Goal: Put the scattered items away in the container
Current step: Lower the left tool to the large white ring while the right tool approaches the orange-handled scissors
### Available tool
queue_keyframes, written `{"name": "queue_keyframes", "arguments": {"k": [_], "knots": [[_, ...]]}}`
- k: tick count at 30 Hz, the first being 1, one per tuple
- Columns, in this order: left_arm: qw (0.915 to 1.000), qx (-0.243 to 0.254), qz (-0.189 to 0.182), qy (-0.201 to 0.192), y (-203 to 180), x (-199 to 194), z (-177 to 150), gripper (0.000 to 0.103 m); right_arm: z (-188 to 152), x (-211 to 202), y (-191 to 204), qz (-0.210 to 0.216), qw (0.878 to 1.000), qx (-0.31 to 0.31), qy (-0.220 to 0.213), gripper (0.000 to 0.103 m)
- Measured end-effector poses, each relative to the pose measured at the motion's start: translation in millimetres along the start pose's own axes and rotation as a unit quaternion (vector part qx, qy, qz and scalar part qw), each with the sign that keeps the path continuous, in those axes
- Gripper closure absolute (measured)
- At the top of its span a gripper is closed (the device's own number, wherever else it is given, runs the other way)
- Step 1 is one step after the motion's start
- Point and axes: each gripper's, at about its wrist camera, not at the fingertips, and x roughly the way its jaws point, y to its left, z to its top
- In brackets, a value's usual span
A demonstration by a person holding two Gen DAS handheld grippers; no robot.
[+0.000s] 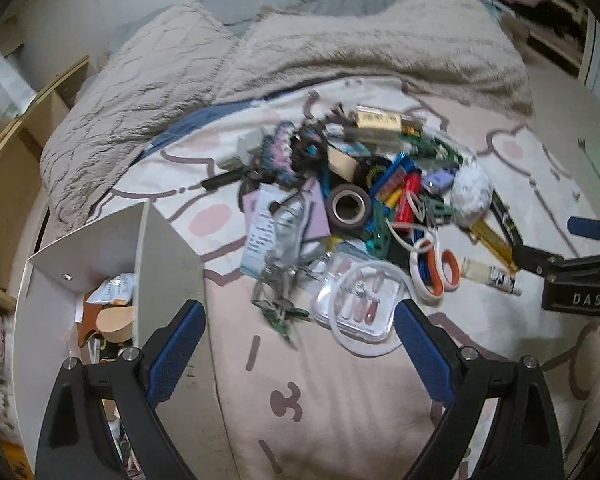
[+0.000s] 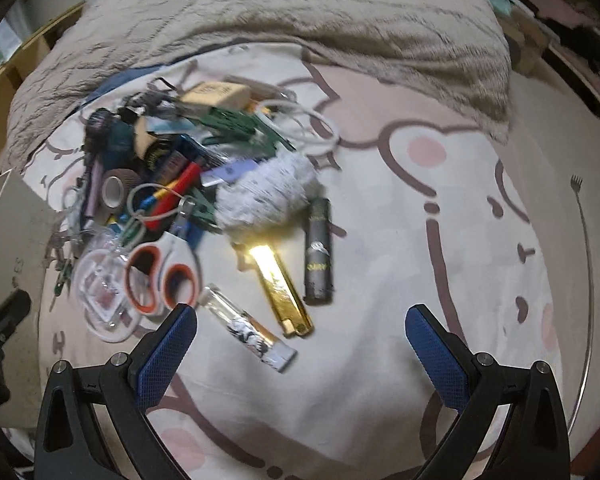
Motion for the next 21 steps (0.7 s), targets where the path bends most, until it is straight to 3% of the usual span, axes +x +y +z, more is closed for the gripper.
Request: {"name": "queue_keyframes", "arguments": {"k": [6, 16, 21], "knots": [[0.998, 0.022, 0.021, 0.055, -20.5, 32.4, -3.7, 0.007, -3.1, 10.9, -9.2, 0.015, 0.999, 0.04, 0.013, 0.0], [0.9946, 0.05, 0.032, 0.085, -38.8, 59.4, -8.0, 0.007, -0.8, 28.1, 9.5, 0.024, 0.999, 0.041, 0.019, 0.0], [0.9941, 0.047, 0.03, 0.093, -42.7, 65.9, -8.8, 0.007, 1.4, 38.3, 27.2, 0.007, 0.999, 0.026, 0.023, 0.0]]}}
